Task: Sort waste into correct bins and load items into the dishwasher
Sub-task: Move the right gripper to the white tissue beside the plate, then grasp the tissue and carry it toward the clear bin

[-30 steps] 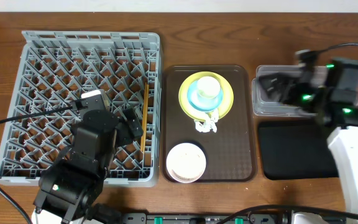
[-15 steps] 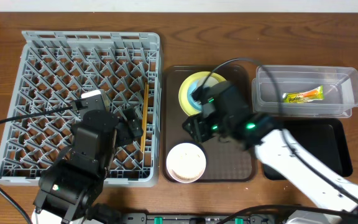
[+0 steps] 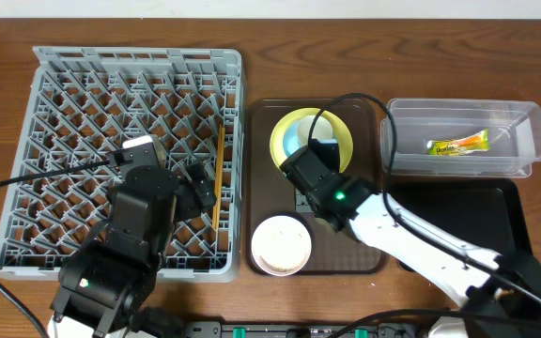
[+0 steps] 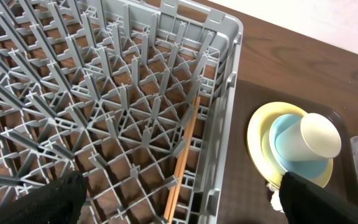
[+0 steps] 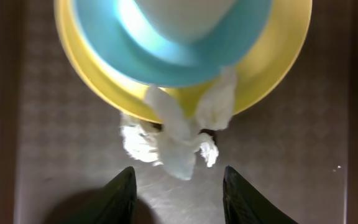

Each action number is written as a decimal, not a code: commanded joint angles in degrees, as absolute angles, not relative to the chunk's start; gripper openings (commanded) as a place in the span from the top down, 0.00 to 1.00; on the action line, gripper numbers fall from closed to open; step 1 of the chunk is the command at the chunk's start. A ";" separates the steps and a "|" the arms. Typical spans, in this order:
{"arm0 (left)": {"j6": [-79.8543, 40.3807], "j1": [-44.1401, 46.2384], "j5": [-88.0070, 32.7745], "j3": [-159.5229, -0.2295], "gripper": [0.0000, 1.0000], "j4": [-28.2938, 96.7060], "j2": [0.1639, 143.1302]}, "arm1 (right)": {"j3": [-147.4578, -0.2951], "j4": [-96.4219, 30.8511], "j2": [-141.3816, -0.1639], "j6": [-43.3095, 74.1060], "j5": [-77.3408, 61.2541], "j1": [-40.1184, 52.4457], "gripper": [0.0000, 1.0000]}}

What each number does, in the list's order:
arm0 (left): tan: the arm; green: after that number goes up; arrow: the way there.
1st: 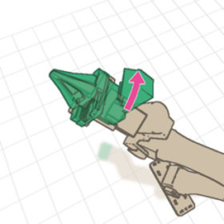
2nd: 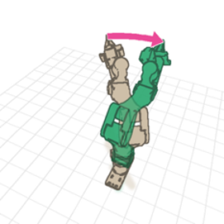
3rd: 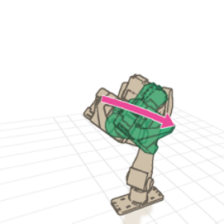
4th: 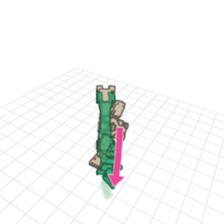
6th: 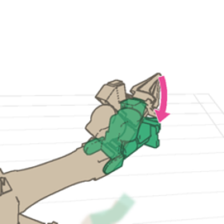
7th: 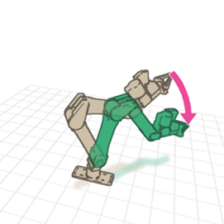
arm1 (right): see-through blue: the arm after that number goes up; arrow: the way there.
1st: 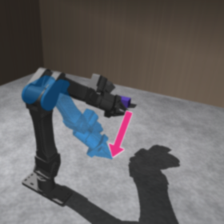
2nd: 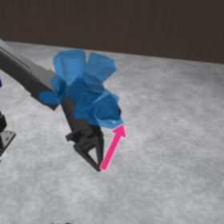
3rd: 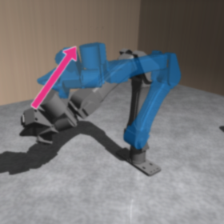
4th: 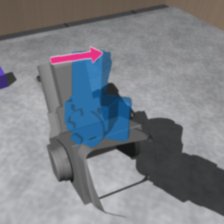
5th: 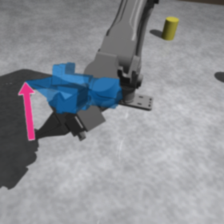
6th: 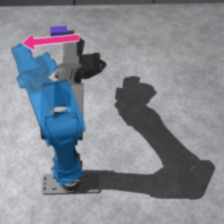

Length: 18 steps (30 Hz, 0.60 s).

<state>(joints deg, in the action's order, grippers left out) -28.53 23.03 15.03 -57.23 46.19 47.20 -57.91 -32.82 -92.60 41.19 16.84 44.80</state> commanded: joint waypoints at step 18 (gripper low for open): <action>-28.60 22.79 15.73 -57.60 0.00 46.26 47.22 | -59.07 -32.69 -97.01 44.05 17.54 43.07 0.99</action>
<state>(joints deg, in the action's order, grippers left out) -28.53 23.03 15.03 -57.23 46.19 47.20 -57.45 -31.68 -101.14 43.94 17.23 44.69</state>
